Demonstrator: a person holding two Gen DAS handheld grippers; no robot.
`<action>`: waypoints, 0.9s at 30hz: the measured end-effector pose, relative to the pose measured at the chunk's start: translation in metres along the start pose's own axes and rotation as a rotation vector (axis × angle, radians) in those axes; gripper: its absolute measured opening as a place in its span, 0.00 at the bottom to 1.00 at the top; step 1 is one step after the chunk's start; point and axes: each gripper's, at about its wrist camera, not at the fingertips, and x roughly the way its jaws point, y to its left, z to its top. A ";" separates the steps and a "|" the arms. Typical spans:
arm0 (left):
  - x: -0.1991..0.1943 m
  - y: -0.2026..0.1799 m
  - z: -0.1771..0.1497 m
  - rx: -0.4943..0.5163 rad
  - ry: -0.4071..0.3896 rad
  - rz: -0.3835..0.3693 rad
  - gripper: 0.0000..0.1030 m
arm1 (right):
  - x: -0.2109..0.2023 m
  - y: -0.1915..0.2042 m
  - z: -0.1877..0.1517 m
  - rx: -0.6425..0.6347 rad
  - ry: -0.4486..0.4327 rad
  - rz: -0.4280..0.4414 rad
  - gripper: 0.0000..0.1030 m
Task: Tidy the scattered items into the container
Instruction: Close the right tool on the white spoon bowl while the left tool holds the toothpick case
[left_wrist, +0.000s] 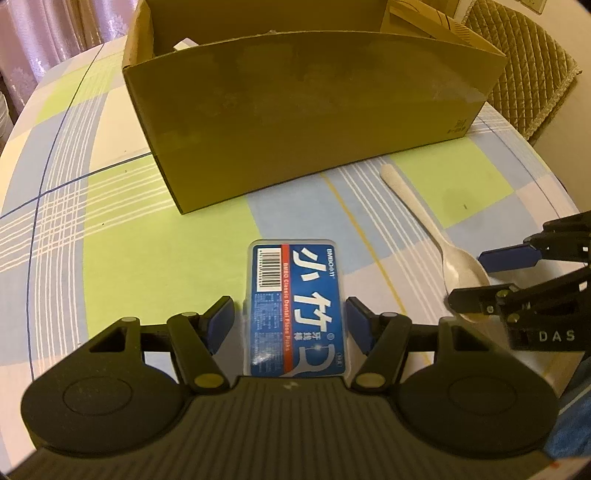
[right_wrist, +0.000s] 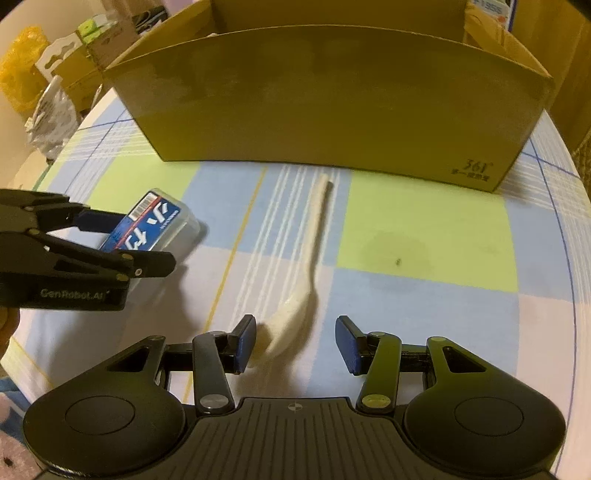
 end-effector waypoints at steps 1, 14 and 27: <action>0.000 0.001 0.000 -0.003 -0.001 -0.001 0.60 | 0.000 0.001 0.001 -0.007 -0.004 0.000 0.45; -0.002 0.001 -0.002 -0.001 -0.004 -0.006 0.60 | 0.004 0.000 0.004 -0.028 0.003 -0.041 0.39; -0.001 0.002 -0.002 -0.015 0.003 -0.018 0.60 | 0.000 0.003 0.005 -0.060 -0.020 -0.063 0.27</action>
